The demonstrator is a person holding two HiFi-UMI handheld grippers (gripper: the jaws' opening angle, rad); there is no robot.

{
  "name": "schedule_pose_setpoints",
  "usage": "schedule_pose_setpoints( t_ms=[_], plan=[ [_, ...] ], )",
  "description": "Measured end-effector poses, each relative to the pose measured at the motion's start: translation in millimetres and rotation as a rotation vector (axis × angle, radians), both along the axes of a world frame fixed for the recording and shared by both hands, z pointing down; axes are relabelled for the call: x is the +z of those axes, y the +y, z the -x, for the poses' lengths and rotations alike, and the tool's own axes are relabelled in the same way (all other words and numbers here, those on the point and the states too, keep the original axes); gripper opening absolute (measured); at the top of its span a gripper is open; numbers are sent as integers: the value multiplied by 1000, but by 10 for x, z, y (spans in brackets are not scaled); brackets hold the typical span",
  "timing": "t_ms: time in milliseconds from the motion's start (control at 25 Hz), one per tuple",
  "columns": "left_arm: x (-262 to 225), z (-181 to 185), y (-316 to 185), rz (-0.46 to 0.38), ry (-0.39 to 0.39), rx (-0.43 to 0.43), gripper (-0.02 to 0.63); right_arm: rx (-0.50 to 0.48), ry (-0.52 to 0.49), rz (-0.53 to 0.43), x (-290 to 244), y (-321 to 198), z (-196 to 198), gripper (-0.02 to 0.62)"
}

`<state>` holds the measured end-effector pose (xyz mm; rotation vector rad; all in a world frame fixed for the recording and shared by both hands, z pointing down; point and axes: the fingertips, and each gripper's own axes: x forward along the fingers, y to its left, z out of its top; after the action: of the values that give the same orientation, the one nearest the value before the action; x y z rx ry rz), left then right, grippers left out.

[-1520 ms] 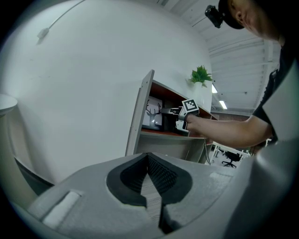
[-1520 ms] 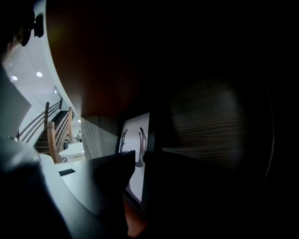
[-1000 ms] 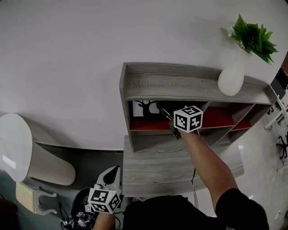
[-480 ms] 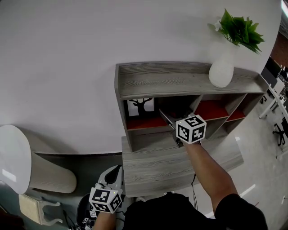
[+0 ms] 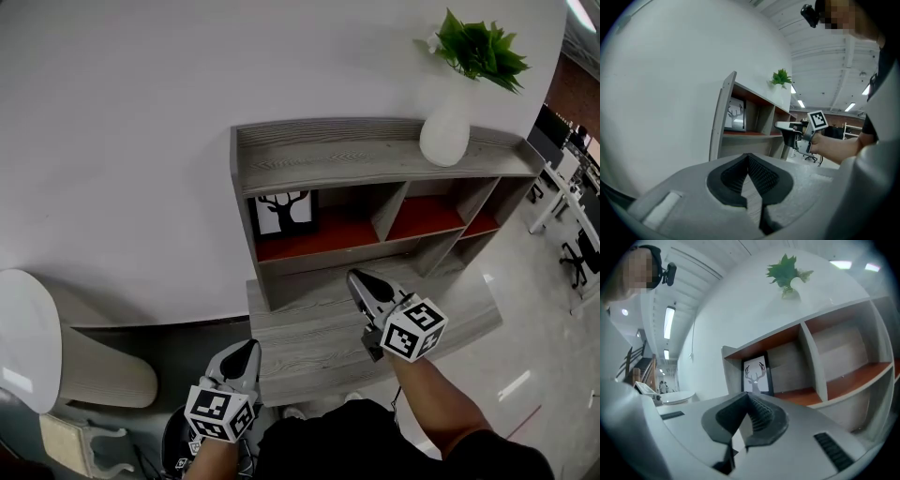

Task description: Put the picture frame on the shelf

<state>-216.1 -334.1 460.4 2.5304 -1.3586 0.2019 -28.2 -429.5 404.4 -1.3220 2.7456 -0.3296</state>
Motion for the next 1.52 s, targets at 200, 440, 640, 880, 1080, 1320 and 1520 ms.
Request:
schedule_pose_setpoints(
  t_ms=[200, 440, 640, 880, 1080, 1320, 1520],
  plan=[
    [-94, -164, 127, -13, 26, -14, 9, -83, 5, 51, 164, 429, -15, 14],
    [-194, -519, 290, -22, 50, -53, 9, -152, -10, 71, 165, 799, -288, 14],
    [-242, -980, 484, -6, 129, -64, 9, -193, 3, 77, 201, 1151, -675, 14],
    [-237, -1417, 823, -21, 67, -94, 9, -177, 4, 92, 296, 1440, -1351, 14],
    [-224, -1624, 1084, -23, 52, -145, 9, -200, 28, 109, 424, 1676, -1587, 14],
    [-165, -1742, 1392, -16, 23, -195, 9, -256, 30, 128, 596, 1954, -1644, 14],
    [-85, -1678, 1506, 6, -11, -208, 9, -288, 27, 73, 467, 2065, -1598, 14]
  ],
)
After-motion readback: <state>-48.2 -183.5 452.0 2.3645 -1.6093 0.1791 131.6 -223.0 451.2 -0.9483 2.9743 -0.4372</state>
